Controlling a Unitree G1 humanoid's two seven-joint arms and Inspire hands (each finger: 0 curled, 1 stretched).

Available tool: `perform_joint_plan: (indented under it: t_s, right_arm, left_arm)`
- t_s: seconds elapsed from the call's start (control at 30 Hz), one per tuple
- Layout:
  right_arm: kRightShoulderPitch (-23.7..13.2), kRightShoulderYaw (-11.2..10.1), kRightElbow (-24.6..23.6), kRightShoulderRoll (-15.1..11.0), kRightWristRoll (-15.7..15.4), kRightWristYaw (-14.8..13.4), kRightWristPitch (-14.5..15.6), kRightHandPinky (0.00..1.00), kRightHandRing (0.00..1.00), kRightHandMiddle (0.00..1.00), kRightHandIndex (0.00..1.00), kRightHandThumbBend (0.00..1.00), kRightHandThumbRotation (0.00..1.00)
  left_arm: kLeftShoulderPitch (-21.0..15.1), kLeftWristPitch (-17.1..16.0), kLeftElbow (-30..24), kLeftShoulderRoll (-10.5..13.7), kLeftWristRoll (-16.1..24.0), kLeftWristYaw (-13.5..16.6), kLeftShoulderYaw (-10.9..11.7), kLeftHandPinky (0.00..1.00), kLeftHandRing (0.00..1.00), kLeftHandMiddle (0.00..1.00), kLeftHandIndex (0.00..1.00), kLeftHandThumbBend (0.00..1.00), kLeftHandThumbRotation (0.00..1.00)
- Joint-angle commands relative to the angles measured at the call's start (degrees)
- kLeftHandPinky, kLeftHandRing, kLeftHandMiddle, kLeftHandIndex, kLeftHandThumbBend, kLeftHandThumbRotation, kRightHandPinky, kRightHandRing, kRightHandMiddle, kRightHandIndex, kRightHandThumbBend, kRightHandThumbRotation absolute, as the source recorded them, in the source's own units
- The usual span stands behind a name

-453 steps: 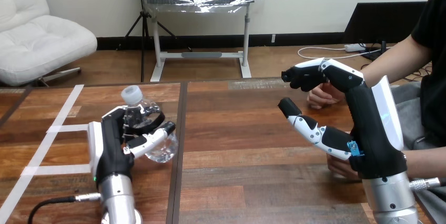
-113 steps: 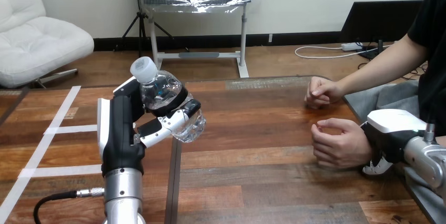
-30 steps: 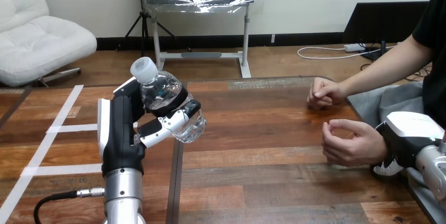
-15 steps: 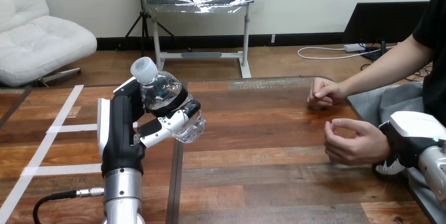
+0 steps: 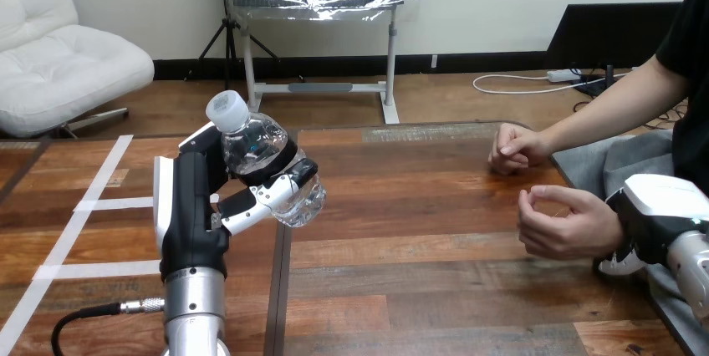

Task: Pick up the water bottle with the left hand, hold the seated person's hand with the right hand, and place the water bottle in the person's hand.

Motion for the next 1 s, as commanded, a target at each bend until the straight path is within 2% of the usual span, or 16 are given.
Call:
perform_joint_plan:
  t_s: [0.0,0.27,0.4,0.57,0.73,0.97]
  right_arm:
    - [0.8,-0.7,0.7,1.0,1.2,-1.4,0.1,0.25,0.36,0.51,0.57,0.70,0.00]
    - [1.1,-1.0,0.5,0.8,2.0,-2.4,-0.8,0.23,0.34,0.48,0.57,0.68,0.00]
    - [1.5,-2.2,-1.8,0.1,3.7,-2.8,-2.0,0.24,0.35,0.47,0.54,0.68,0.00]
    - [1.4,-3.0,-2.9,-0.3,4.6,-1.8,-2.1,0.25,0.35,0.48,0.52,0.66,0.00]
    - [1.1,-3.3,-3.8,-0.4,4.5,-1.7,-1.7,0.21,0.31,0.43,0.48,0.66,0.00]
    - [1.6,-4.6,-5.5,-0.8,5.3,-3.2,-2.7,0.15,0.24,0.36,0.42,0.68,0.00]
  left_arm:
    - [-4.5,-1.6,-0.9,0.6,0.2,0.3,0.1,0.41,0.42,0.43,0.51,0.61,0.00]
    - [-4.6,-2.1,-0.7,0.6,-0.1,0.1,0.0,0.42,0.42,0.43,0.51,0.61,0.00]
    - [-4.8,-1.5,-1.1,0.6,0.4,0.1,-0.3,0.42,0.42,0.43,0.51,0.61,0.00]
    - [-4.9,-1.2,-1.4,0.4,0.6,0.1,-0.5,0.41,0.42,0.42,0.51,0.61,0.00]
    - [-5.2,-1.4,-1.2,0.8,1.6,0.3,-0.8,0.40,0.41,0.43,0.50,0.60,0.00]
    - [-5.5,-1.7,-1.2,0.9,1.9,-0.2,-1.1,0.39,0.41,0.43,0.51,0.58,0.00]
